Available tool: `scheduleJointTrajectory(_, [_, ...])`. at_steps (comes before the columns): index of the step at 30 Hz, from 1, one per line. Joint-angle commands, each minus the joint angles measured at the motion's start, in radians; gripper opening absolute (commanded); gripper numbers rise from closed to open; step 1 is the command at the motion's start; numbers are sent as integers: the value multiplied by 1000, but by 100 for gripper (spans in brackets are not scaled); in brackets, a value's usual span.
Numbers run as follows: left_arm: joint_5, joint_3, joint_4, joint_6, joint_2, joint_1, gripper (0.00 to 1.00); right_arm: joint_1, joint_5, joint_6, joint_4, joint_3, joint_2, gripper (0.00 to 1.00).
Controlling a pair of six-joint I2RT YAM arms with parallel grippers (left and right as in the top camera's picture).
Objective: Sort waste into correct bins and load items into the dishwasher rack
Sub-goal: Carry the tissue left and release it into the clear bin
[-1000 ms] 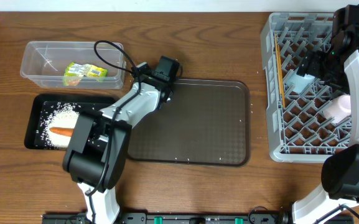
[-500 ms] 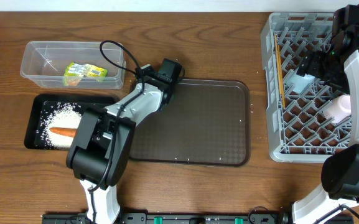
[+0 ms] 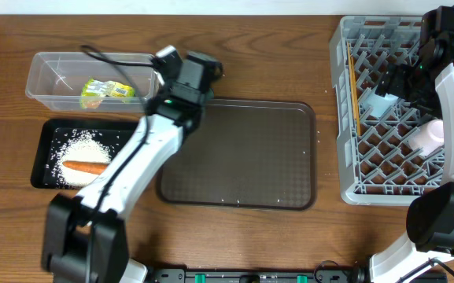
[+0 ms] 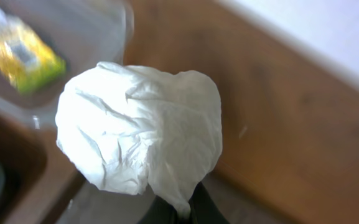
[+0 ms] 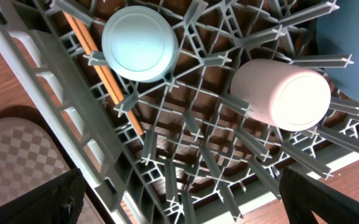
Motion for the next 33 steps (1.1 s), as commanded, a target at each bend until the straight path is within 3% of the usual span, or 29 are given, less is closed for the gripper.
scheduleJointTrajectory(1, [-45,11,40,17,-34,95,6,-3,3,14,-1,-1,-2,99])
scheduleJointTrajectory(11, [-12,11,91,18,29,342,6,-3,3,14,-1,-1,-2,99])
scheduleJointTrajectory(18, [71,11,232,17,99,394,9,-3,3,14,-1,-1,-2,99])
scheduleJointTrajectory(20, [71,11,264,17,125,394,18,-3,3,14,-1,-1,-2,99])
scheduleJointTrajectory(24, [71,11,285,17,152,394,86,-3,3,14,-1,-1,-2,99])
scheduleJointTrajectory(26, [71,11,285,18,152,394,94,-3,3,14,-1,-1,-2,99])
scheduleJointTrajectory(33, [82,11,231,29,114,394,99,-3,3,14,-1,-1,-3,99])
